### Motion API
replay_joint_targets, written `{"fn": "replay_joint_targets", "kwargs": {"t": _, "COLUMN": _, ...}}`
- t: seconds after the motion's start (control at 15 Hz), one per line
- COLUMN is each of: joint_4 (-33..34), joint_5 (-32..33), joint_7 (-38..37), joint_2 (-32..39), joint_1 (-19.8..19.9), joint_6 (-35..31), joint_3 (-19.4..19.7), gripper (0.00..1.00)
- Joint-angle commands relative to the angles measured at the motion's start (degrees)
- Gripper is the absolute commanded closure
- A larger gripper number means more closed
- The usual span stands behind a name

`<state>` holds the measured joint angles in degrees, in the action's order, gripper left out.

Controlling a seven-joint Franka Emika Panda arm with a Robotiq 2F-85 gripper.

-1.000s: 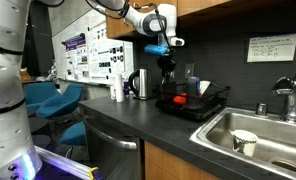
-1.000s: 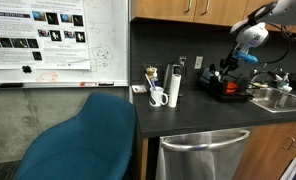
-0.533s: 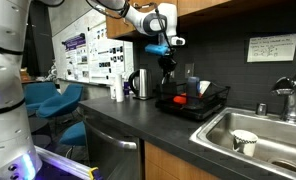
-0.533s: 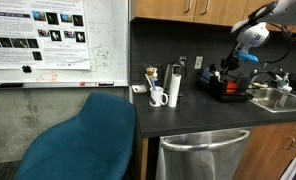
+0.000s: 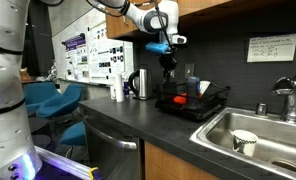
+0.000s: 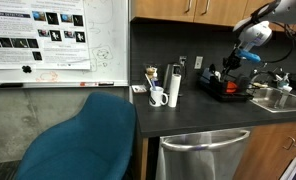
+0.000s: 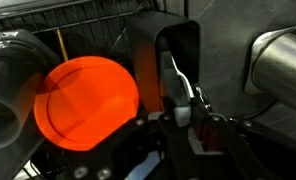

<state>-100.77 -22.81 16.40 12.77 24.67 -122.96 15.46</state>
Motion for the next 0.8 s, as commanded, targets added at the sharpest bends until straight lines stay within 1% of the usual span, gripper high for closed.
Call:
{"fn": "replay_joint_targets", "kwargs": {"t": 0.0, "joint_4": -0.38, "joint_5": -1.83, "joint_7": 0.14, "joint_2": -2.37, "joint_1": 0.74, "joint_6": 2.83, "joint_3": 0.26, "gripper": 0.94}}
{"fn": "replay_joint_targets", "kwargs": {"t": 0.73, "joint_4": -1.42, "joint_5": -5.35, "joint_7": -0.02, "joint_2": -7.83, "joint_1": 0.68, "joint_6": 9.29, "joint_3": 2.47, "gripper": 0.94}}
